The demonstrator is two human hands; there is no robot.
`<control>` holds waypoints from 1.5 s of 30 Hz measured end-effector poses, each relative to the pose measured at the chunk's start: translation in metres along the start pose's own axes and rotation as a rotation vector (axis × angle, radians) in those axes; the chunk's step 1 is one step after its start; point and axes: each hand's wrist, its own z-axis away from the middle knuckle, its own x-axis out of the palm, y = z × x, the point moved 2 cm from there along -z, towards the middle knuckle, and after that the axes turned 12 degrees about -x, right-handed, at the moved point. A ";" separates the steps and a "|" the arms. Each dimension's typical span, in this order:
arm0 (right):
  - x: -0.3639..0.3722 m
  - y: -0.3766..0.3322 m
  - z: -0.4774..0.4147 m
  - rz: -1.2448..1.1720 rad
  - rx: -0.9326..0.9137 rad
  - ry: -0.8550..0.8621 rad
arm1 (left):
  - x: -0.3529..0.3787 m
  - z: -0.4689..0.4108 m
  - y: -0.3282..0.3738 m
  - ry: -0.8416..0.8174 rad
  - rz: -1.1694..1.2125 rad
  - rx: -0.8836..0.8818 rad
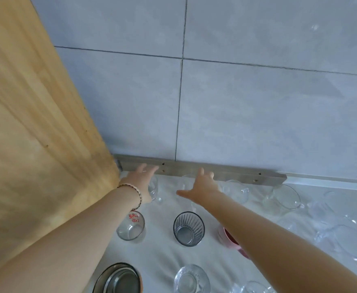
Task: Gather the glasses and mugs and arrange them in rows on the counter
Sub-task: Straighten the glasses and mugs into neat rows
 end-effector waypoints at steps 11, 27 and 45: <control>0.019 0.011 -0.036 0.077 -0.257 -0.079 | 0.018 -0.033 -0.009 0.048 0.105 -0.072; 0.036 0.005 -0.037 0.058 -0.246 0.114 | 0.027 -0.038 -0.008 0.171 0.429 -0.122; -0.023 0.142 0.035 -0.027 -0.016 0.138 | 0.034 -0.008 0.099 0.075 0.067 0.089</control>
